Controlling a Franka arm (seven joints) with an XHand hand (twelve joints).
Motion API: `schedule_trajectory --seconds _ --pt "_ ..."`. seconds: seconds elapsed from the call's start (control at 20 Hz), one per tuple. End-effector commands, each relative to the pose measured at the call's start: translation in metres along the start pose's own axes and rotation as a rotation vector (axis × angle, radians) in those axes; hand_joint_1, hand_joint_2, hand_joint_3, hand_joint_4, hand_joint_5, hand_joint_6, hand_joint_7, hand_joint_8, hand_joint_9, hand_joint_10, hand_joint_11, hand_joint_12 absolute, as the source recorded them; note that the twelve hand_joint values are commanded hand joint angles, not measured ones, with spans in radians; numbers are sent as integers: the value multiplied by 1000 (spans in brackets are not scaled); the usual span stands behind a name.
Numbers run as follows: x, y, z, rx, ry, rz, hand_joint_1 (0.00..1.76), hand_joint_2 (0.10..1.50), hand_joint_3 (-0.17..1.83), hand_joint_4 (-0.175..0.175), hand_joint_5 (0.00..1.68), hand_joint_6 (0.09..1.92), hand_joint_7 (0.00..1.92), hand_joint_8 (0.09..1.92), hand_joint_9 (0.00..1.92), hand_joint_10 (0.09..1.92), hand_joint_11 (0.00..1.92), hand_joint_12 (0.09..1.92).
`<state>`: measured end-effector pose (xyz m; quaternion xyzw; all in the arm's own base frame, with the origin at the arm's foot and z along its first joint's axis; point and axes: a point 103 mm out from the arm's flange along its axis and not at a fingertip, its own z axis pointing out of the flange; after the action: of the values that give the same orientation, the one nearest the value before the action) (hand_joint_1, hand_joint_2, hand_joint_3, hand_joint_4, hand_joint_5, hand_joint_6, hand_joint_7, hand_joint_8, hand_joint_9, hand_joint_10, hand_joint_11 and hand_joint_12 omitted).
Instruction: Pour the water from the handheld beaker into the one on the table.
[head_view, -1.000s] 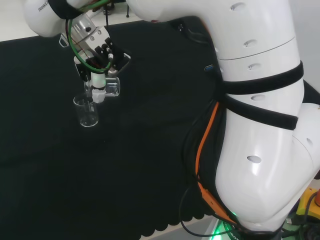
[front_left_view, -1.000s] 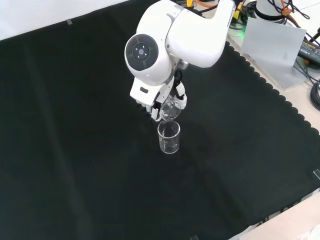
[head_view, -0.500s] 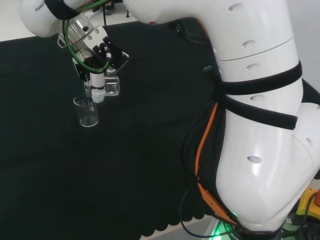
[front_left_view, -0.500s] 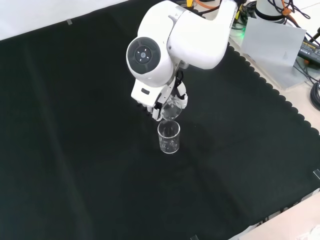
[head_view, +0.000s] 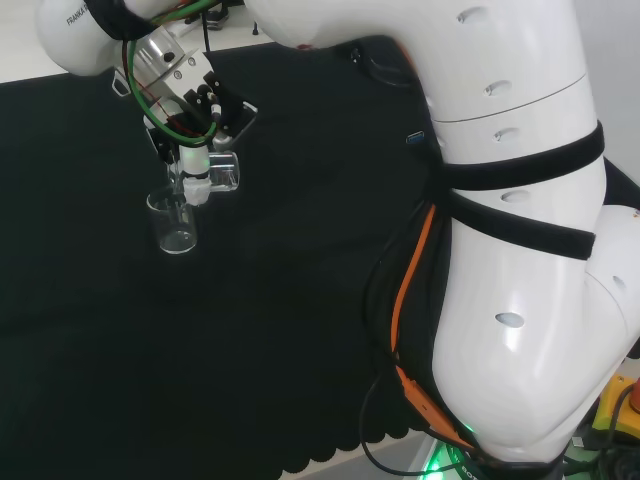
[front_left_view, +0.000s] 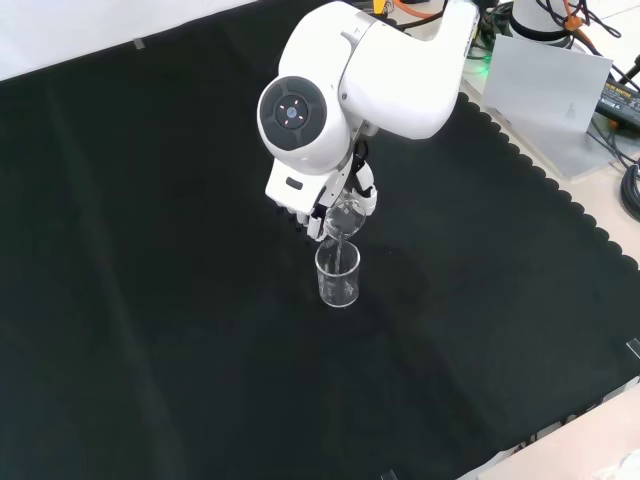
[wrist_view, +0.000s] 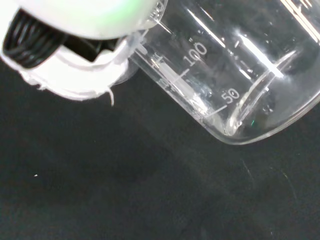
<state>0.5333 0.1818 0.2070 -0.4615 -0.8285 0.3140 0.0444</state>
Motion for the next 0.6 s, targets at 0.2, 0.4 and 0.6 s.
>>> schedule_trajectory --seconds 0.2,0.4,0.6 --pt "-2 -3 -1 12 -15 0 1148 581 894 12 1181 956 1523 799 1416 809 1311 773" --pt "0 -2 -3 20 -22 3 1148 581 894 13 1180 957 1523 800 1417 810 1312 773" --pt "7 0 -8 33 -40 9 1147 581 895 13 1179 959 1523 801 1417 811 1313 772"
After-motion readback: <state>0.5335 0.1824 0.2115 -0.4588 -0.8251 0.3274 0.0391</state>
